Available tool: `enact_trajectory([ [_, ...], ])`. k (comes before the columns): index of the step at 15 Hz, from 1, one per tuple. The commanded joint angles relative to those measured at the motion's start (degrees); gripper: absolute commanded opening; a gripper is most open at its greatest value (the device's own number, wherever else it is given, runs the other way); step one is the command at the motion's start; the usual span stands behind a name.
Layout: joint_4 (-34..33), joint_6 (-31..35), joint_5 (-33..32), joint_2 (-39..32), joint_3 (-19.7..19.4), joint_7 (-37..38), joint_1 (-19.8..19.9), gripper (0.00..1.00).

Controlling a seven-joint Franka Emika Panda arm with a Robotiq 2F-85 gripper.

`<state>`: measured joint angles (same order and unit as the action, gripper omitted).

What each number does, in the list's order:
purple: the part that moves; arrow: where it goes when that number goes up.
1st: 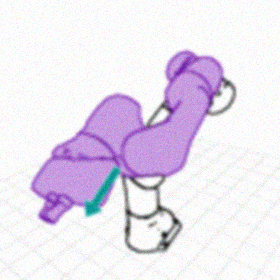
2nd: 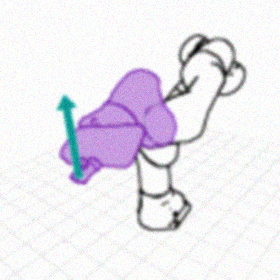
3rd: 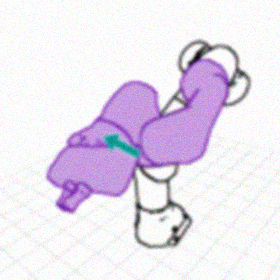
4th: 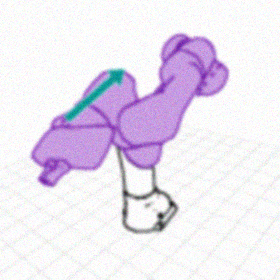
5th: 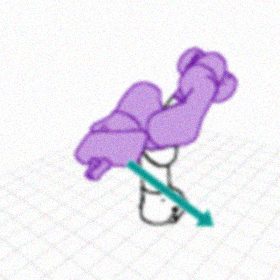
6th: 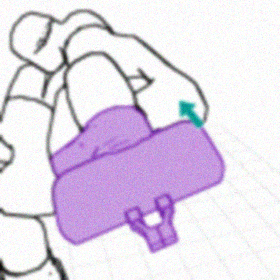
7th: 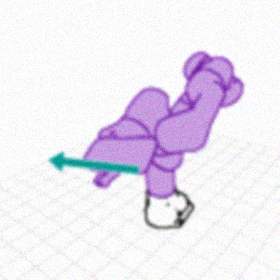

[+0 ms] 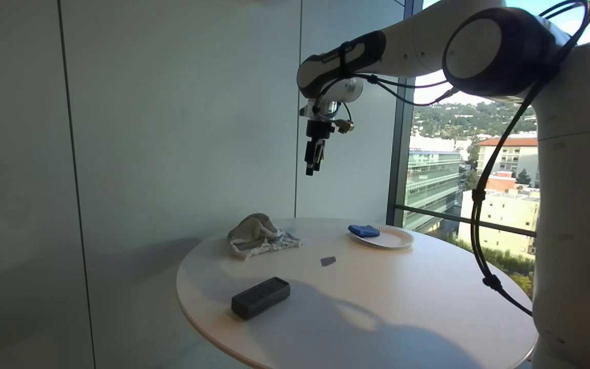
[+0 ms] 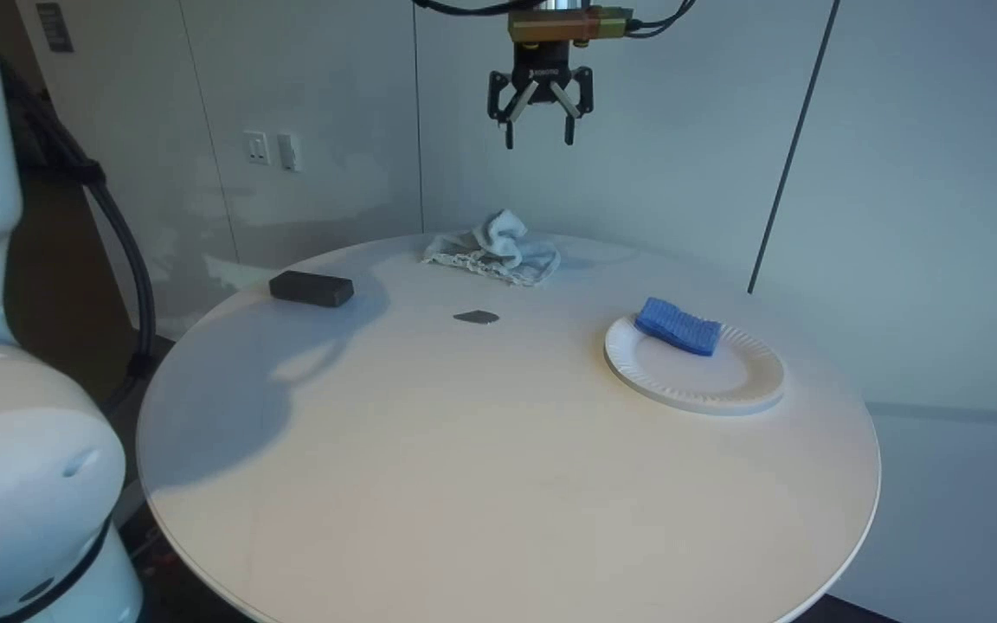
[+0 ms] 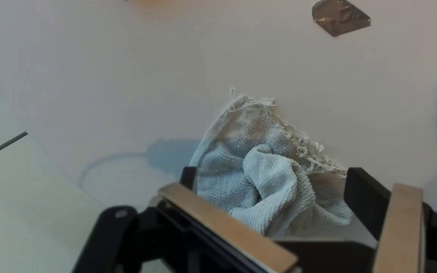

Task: Wipe a small part of the table using the towel

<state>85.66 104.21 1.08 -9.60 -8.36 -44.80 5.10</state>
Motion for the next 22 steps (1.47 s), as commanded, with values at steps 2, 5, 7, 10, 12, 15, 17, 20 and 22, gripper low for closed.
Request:
enact_trajectory([
  [2, -12.36, -2.73, 5.53, -11.3, 4.27, -5.33, 2.61, 1.0],
  [5, -18.33, -2.46, 9.26, -17.9, 7.45, -7.25, 3.63, 1.0],
  [7, -22.12, -3.03, 10.51, -22.15, 9.26, -7.94, 4.05, 1.0],
  [10, -27.27, -3.84, 11.47, -28.31, 11.44, -8.59, 4.65, 1.0],
  [12, -31.19, -4.98, 11.14, -32.6, 12.22, -8.03, 5.01, 1.0],
  [15, -36.63, -6.67, 8.4, -38.96, 11.58, -6.79, 4.83, 1.0],
  [17, -39.73, -8.4, 7.08, -42.44, 11.53, -7.49, 5.22, 1.0],
  [20, -43.97, -10.41, 5.01, -46.39, 11.05, -6.87, 5.41, 0.73],
  [22, -45.86, -11.62, 4.0, -47.74, 10.69, -6.11, 5.82, 0.58],
])
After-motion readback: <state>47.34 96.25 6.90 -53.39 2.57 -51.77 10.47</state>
